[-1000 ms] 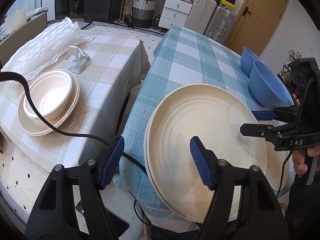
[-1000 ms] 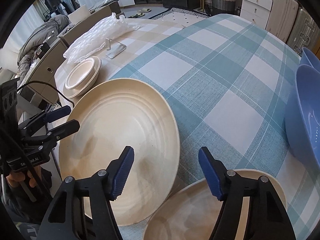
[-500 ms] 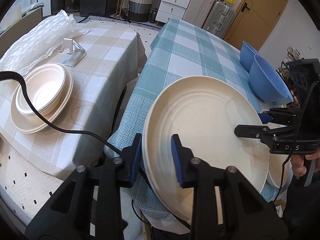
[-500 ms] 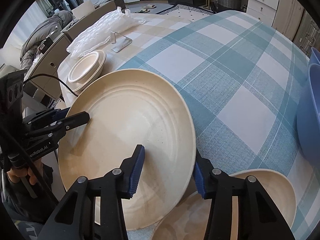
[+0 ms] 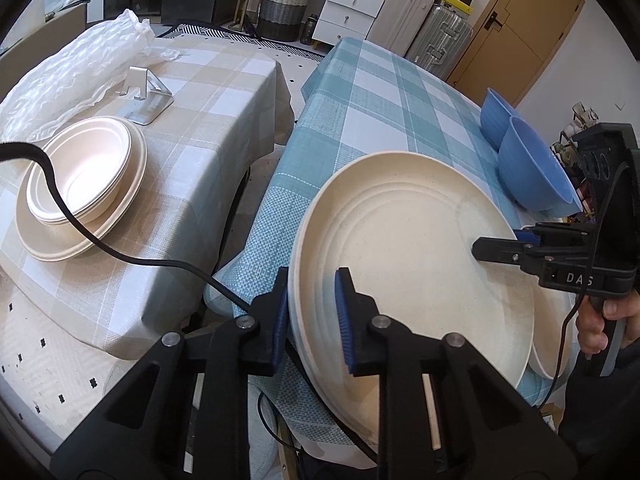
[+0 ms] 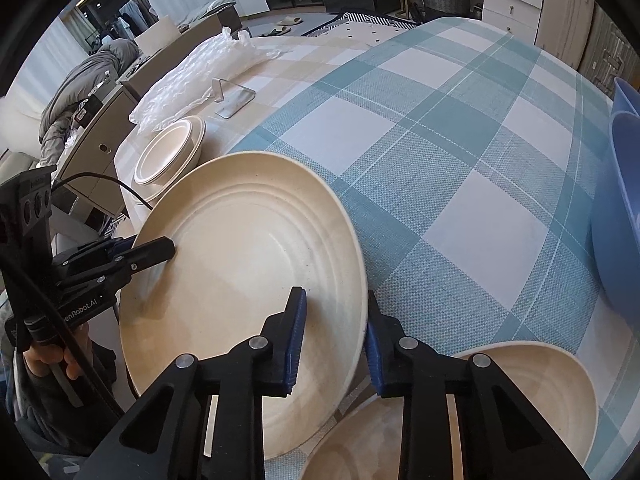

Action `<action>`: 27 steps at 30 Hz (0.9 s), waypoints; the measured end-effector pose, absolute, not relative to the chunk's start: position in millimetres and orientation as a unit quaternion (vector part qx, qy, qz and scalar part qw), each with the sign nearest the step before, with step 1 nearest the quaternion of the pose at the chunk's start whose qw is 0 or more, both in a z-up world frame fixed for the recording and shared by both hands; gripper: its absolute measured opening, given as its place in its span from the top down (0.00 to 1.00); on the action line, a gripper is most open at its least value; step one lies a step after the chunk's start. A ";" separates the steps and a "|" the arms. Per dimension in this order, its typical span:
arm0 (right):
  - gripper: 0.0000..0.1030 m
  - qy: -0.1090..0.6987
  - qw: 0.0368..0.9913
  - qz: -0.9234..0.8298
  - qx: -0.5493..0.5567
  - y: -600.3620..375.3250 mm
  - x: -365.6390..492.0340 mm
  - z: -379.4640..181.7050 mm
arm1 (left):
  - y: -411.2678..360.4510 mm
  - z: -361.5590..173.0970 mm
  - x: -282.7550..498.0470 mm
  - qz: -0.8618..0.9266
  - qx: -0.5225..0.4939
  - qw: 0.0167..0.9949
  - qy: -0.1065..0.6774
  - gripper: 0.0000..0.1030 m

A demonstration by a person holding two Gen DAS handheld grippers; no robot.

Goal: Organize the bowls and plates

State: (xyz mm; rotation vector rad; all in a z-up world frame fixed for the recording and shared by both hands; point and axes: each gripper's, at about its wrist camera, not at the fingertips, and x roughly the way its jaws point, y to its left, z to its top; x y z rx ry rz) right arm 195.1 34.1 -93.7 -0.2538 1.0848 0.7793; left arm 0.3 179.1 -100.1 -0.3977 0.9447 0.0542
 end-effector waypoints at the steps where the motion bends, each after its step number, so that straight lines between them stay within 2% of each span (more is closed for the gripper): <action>1: 0.76 0.503 0.777 0.361 -0.115 33.6 195.8 -93.7 | 179.8 -100.2 -0.5 0.026 -0.192 0.871 0.452 0.83; 4: 0.83 0.504 0.777 0.361 -0.107 29.7 199.0 -92.2 | 183.3 -100.3 -2.3 0.024 -0.196 0.870 0.452 0.85; 8: 0.87 0.504 0.778 0.361 -0.106 28.6 200.0 -91.4 | 186.8 -99.5 -3.9 0.022 -0.195 0.870 0.452 0.88; 27: 0.87 0.521 0.759 0.382 -0.076 23.1 211.4 -95.2 | 190.4 -100.0 -6.8 0.013 -0.200 0.869 0.452 0.89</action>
